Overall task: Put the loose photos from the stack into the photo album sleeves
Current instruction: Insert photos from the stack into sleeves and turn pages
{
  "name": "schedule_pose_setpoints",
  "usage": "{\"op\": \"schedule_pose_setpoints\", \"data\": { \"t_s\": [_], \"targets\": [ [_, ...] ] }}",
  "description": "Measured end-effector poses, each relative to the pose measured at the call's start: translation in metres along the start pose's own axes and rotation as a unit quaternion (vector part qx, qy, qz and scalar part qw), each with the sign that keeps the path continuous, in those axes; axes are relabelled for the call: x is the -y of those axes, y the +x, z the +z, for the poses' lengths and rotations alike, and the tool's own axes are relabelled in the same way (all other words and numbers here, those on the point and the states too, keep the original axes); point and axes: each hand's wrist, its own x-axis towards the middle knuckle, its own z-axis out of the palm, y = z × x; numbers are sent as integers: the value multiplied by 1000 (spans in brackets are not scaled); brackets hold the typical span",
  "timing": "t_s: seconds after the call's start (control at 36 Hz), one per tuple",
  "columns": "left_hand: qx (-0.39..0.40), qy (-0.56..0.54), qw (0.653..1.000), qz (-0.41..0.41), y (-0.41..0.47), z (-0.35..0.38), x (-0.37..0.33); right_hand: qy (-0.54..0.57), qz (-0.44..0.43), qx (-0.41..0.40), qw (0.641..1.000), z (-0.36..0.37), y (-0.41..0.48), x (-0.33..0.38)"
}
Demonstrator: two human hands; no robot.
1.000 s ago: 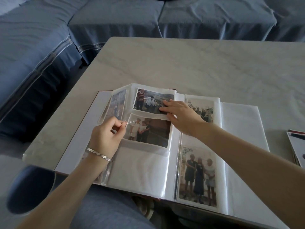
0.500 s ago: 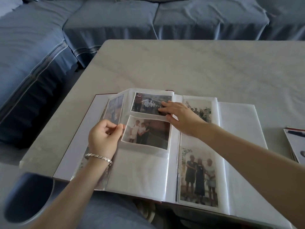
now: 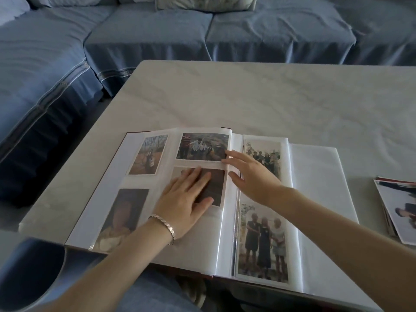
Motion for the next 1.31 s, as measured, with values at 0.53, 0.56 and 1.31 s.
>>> {"op": "schedule_pose_setpoints", "data": {
  "t_s": [0.53, 0.56, 1.31],
  "targets": [
    [-13, 2, 994, 110, 34, 18, -113, -50, 243, -122, 961, -97, -150, -98],
    [-7, 9, 993, 113, 35, 21, -117, -65, 268, -115, 954, -103, -156, -104],
    [62, -350, 934, -24, 40, 12, -164, -140, 131, -273, 943, -108, -189, -79]
  ]
}}
